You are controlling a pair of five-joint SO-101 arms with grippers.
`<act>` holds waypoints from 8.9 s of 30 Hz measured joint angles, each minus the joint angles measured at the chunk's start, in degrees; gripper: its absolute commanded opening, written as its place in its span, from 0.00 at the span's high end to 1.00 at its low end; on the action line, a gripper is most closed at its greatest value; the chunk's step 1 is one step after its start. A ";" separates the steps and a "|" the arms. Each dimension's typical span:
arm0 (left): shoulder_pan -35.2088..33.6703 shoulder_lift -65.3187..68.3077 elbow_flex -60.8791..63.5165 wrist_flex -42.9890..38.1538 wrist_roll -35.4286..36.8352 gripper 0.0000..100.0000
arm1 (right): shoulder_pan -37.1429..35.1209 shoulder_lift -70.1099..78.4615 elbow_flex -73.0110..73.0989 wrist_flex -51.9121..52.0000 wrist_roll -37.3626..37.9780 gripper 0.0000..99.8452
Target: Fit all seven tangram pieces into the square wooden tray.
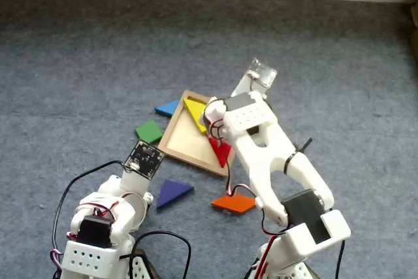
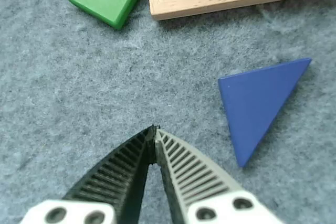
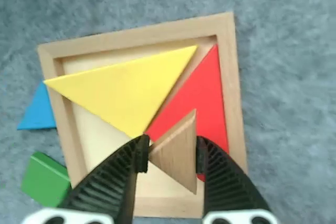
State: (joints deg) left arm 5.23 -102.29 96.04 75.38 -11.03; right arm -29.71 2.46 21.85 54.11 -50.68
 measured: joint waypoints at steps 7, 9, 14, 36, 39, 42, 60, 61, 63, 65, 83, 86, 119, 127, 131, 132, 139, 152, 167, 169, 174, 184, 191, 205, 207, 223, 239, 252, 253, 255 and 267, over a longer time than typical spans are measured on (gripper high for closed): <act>0.00 0.00 0.00 0.00 0.00 0.99 | -3.25 0.00 2.20 -5.54 -4.84 0.93; 0.00 0.00 0.00 0.00 0.00 0.99 | -3.69 0.00 2.20 -5.71 -5.27 0.91; 0.00 0.00 0.00 0.00 0.00 0.99 | -3.87 0.00 2.20 -5.89 -5.54 0.78; 0.00 0.00 0.00 0.00 0.00 0.99 | -0.26 0.00 -0.62 0.88 13.36 0.98; 0.00 0.00 0.00 0.00 0.00 0.99 | 0.88 0.00 -3.16 0.88 20.66 1.00; 0.00 0.00 0.00 0.00 0.00 0.99 | 0.79 0.00 -4.22 0.62 24.26 1.00; 0.00 0.00 0.00 0.00 0.00 0.99 | -5.10 6.42 -1.67 -11.60 25.41 1.00; 0.00 0.00 0.00 0.00 0.00 0.99 | -5.10 7.91 -1.67 -11.60 25.76 1.00; 0.00 0.00 0.00 0.00 0.00 0.99 | -5.10 9.41 -1.67 -11.25 27.43 1.00; 0.00 0.00 0.00 0.00 0.00 0.99 | -4.84 9.49 -1.67 -8.88 28.92 1.00; 0.00 0.00 0.00 0.00 0.00 0.99 | -3.08 9.49 -16.53 20.04 30.24 1.00; 0.00 0.00 0.00 0.00 0.00 0.99 | -2.90 9.49 -17.23 23.12 30.24 1.00; 0.00 0.00 0.00 0.00 0.00 0.99 | -11.16 9.14 -4.48 7.65 47.03 1.00; 0.00 0.00 0.00 0.00 0.00 0.99 | -11.96 9.32 -4.22 2.73 63.38 1.00; 0.00 0.00 0.00 0.00 0.00 0.99 | -10.11 9.41 -4.13 1.76 65.67 1.00; 0.00 0.00 0.00 0.00 0.00 0.99 | -9.67 9.41 -4.13 1.76 65.76 1.00; 0.00 0.00 0.00 0.00 0.00 0.99 | -5.36 2.11 -4.13 1.23 65.93 1.00; 0.00 0.00 0.00 0.00 0.00 0.99 | -0.09 12.13 -3.96 -16.09 66.02 1.00; 0.00 0.00 0.00 0.00 0.00 0.99 | 9.23 13.63 -22.68 13.19 65.93 1.00; 0.00 0.00 0.00 0.00 0.00 0.99 | 9.41 10.11 -25.05 17.41 65.93 1.00; 0.00 0.00 0.00 0.00 0.00 0.99 | 9.41 -0.35 -24.97 24.79 65.93 1.00; 0.00 0.00 0.00 0.00 0.00 0.99 | 12.75 -25.93 0.18 28.57 65.93 1.00; 0.00 0.00 0.00 0.00 0.00 0.99 | 14.33 -42.11 15.91 28.57 65.93 1.00; 0.00 0.00 0.00 0.00 0.00 0.99 | 25.14 -60.75 39.12 21.01 65.93 1.00; 0.00 0.00 0.00 0.00 0.00 0.99 | 28.04 -61.71 42.02 18.64 65.93 1.00; -4.48 0.00 -5.10 -0.97 -0.35 0.99 | 31.12 -62.59 55.30 9.41 66.29 1.00; -3.96 6.77 -20.84 -4.13 -14.77 0.87 | 35.87 -62.59 63.38 2.37 66.46 1.00; 6.59 52.84 -43.96 -4.75 -2.29 0.76 | 35.87 -62.59 63.38 2.37 66.46 1.00; 7.65 56.26 -45.45 -5.27 -0.97 0.76 | 35.87 -62.59 63.38 2.37 66.46 1.00; 9.41 62.68 -48.18 -7.38 1.76 0.76 | 35.87 -62.59 63.38 2.37 66.46 1.00; 10.37 93.98 -61.45 -21.63 12.66 0.76 | 35.87 -62.59 63.38 2.37 66.46 1.00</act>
State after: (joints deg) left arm 15.60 -8.31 34.59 53.76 1.63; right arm 6.15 -60.13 85.23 56.48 15.78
